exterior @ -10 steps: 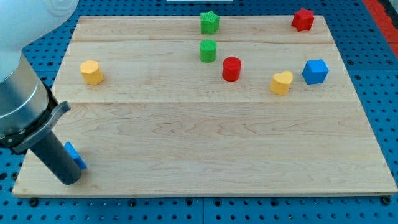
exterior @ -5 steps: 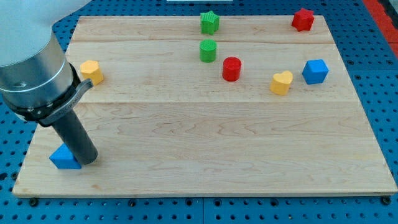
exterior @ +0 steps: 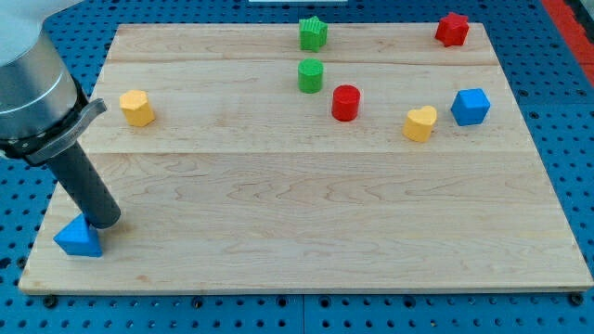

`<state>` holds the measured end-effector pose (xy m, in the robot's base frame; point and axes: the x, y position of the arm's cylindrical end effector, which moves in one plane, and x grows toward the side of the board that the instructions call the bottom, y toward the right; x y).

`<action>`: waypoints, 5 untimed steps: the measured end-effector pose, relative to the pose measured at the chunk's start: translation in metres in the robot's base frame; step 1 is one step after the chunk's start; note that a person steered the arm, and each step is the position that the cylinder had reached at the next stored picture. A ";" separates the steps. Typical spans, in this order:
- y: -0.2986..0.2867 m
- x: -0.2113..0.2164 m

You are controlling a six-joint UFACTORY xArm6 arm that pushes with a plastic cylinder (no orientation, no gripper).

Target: Adjust the blue triangle diagonal to the red circle

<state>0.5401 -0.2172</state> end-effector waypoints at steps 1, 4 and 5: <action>-0.007 0.000; -0.008 -0.006; -0.005 -0.011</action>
<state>0.5287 -0.2223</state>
